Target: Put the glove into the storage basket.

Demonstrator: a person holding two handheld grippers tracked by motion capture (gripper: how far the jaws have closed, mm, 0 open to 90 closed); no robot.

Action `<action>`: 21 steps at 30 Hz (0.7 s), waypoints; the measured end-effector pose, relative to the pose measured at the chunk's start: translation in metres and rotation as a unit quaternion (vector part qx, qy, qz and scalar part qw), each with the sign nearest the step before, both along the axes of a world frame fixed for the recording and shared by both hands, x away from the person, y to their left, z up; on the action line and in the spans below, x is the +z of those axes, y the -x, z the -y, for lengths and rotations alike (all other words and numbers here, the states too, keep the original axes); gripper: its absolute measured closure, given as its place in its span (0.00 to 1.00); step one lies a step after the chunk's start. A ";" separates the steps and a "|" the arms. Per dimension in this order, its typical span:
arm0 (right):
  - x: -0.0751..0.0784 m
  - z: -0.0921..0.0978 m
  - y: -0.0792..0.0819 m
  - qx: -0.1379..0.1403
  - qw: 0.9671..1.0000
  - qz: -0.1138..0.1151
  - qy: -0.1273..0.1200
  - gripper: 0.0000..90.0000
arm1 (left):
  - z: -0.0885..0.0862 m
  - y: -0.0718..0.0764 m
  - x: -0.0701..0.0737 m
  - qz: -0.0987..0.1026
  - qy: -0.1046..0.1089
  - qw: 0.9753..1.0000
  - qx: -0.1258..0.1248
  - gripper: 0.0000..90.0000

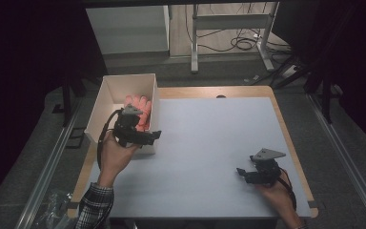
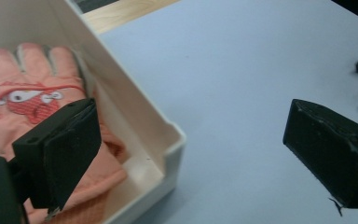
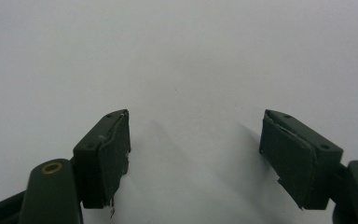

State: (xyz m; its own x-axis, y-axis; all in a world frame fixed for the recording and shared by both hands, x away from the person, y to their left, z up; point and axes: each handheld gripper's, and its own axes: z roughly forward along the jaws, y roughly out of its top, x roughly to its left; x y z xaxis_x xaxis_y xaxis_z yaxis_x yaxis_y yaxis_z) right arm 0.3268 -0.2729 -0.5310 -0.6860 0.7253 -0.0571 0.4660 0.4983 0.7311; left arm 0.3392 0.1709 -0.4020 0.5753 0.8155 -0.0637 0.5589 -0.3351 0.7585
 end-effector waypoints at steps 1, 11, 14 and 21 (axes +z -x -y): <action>0.000 0.000 0.000 0.000 1.000 0.000 0.000 0.28 | 0.003 0.004 -0.001 0.001 -0.003 1.000 -0.008 0.04; 0.000 0.000 0.000 -0.001 1.000 0.000 0.001 0.27 | 0.019 0.033 -0.021 0.018 0.006 0.998 -0.055 0.03; 0.000 0.000 0.000 -0.001 1.000 0.000 0.001 0.27 | 0.025 0.039 -0.032 0.017 0.003 0.997 -0.070 0.02; 0.000 0.000 0.000 -0.001 1.000 0.000 0.001 0.27 | 0.036 0.044 -0.067 0.015 0.006 0.995 -0.094 0.01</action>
State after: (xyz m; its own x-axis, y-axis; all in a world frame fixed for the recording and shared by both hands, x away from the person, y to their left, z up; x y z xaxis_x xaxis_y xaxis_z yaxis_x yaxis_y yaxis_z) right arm 0.3268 -0.2729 -0.5310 -0.6846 0.7265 -0.0592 0.4662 0.4989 0.7305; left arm 0.2953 0.1349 -0.4690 0.7200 0.6920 -0.0532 0.4638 -0.4227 0.7786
